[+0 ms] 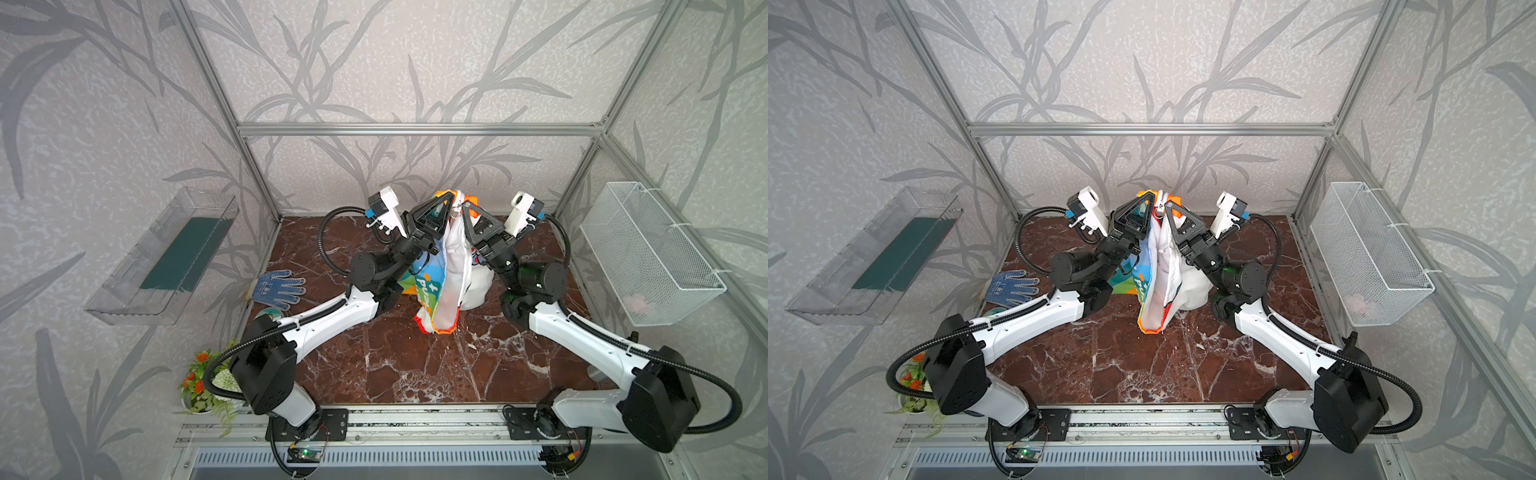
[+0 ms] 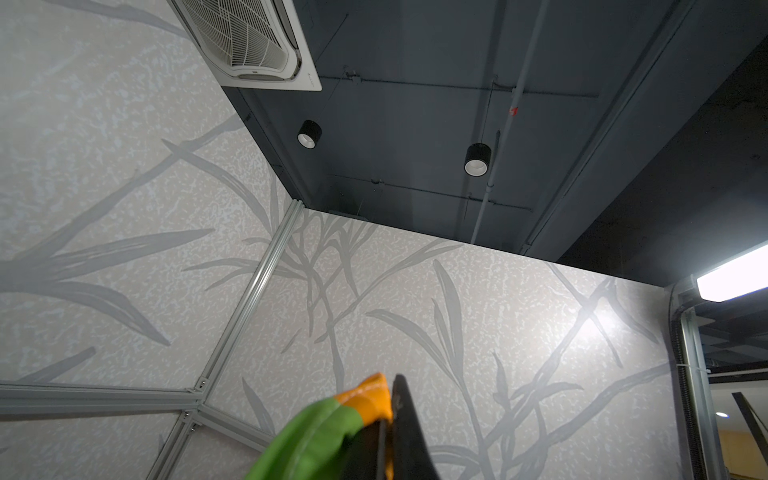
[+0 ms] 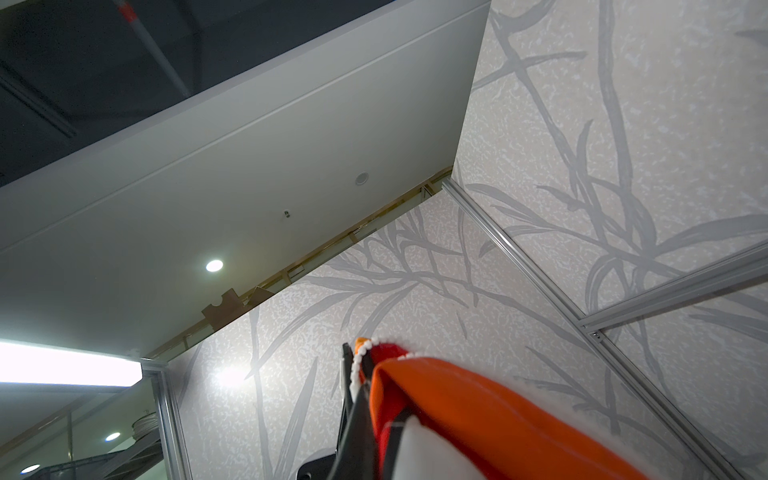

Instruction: Zip up the jacket

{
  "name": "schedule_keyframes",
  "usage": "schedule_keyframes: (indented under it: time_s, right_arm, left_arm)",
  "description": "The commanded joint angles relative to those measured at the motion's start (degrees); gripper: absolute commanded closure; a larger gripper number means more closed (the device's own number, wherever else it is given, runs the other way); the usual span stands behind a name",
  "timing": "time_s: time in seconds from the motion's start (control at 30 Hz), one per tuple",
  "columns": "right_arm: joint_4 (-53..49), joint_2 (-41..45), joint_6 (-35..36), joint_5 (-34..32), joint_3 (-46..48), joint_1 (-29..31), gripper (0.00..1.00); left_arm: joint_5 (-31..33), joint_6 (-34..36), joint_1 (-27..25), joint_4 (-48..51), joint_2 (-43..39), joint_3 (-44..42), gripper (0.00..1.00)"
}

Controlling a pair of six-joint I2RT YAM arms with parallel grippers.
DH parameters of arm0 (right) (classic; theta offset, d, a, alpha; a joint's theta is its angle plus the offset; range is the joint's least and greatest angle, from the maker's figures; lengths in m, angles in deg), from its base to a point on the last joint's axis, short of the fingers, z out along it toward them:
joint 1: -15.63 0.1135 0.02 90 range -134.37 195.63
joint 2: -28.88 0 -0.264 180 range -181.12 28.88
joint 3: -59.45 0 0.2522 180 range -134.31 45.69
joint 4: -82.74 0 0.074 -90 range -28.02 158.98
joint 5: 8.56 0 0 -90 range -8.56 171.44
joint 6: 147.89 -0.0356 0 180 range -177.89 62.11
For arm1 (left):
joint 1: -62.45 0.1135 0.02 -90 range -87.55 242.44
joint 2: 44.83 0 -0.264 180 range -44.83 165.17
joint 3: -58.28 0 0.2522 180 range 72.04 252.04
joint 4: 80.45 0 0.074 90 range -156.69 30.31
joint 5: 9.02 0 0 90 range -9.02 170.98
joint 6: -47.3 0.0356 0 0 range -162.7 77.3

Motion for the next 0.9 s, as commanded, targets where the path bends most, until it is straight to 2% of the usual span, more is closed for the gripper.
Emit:
schedule_keyframes:
  time_s: [0.0,0.87]
  right_arm:
    - [3.8,1.5,0.1,0.1,-0.2,0.3,1.00]
    - [4.4,0.8,-0.8,1.4,0.1,0.7,1.00]
  left_arm:
    - [1.2,3.3,-0.3,-3.1,-1.4,0.7,1.00]
    - [3.9,4.7,-0.5,-3.1,-1.7,1.4,1.00]
